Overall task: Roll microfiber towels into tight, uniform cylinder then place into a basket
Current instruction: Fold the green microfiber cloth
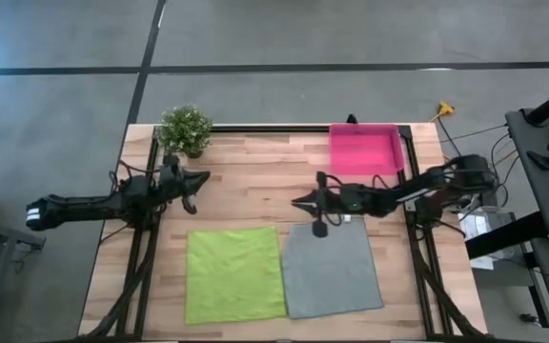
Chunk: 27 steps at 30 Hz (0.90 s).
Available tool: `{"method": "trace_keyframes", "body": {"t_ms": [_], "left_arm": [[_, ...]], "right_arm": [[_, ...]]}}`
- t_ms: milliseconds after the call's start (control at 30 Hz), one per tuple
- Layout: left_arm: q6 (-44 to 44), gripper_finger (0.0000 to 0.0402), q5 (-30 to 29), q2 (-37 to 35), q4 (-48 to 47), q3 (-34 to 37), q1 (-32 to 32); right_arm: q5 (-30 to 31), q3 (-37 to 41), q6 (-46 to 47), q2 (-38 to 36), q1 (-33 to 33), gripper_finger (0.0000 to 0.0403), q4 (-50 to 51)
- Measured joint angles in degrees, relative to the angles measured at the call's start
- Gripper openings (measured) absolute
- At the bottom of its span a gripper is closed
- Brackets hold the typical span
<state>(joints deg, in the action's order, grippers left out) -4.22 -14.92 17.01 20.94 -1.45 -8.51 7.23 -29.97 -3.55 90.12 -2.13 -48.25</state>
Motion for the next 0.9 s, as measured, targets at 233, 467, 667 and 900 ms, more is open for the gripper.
{"method": "trace_keyframes", "body": {"t_ms": [233, 467, 667, 900], "left_arm": [[1.56, 0.0078, 1.43, 7.01, -1.41, -4.87, 0.0], [-4.3, 0.0162, 4.86, 16.66, -1.41, -4.64, 0.02], [-4.46, 0.0175, 7.41, 23.08, -1.32, -4.72, 0.06], [-4.42, 0.0176, 7.63, 28.66, -1.45, -4.72, 0.04]], "right_arm": [[-4.52, -7.55, 4.4, 7.07, 0.0, 0.0126, 1.32], [-8.62, -15.17, 12.78, 14.74, -0.37, 0.0181, 16.33], [-9.31, -22.18, 15.44, 20.23, -0.48, 0.0185, 25.0], [-10.72, -25.85, 11.74, 22.94, -0.67, 0.0194, 26.92]]}}
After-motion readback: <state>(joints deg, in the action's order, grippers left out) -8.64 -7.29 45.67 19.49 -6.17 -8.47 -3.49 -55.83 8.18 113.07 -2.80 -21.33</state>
